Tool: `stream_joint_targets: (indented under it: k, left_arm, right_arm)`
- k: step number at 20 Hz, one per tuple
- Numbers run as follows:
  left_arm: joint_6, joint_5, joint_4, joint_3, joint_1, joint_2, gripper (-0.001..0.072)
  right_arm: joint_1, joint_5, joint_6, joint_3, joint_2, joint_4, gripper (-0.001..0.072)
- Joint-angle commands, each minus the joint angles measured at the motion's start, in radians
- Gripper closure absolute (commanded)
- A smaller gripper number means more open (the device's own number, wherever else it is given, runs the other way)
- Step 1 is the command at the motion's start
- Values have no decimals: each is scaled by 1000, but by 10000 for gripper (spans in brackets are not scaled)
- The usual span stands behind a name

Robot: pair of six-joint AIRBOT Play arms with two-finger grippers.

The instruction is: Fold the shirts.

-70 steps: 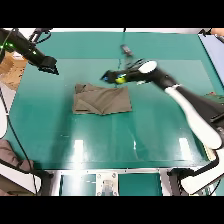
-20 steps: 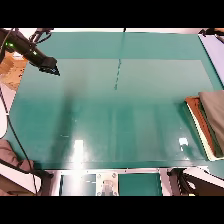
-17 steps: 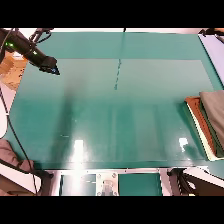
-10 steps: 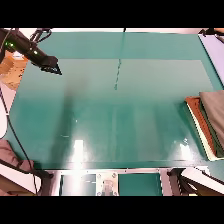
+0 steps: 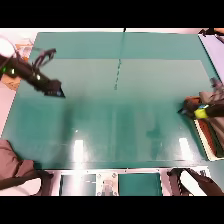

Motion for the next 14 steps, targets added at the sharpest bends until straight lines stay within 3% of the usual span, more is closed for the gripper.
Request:
stream_joint_targets:
  k: [1,4,14]
  left_arm:
    - [-37,93,-3,-338,-2,236,681]
    - [-36,126,24,-452,-2,326,680]
    - [-36,146,31,-459,-2,325,679]
  right_arm:
    - [150,-69,16,-177,76,22,697]
    - [171,-64,15,-187,75,36,696]
    - [172,-65,16,-188,75,36,697]
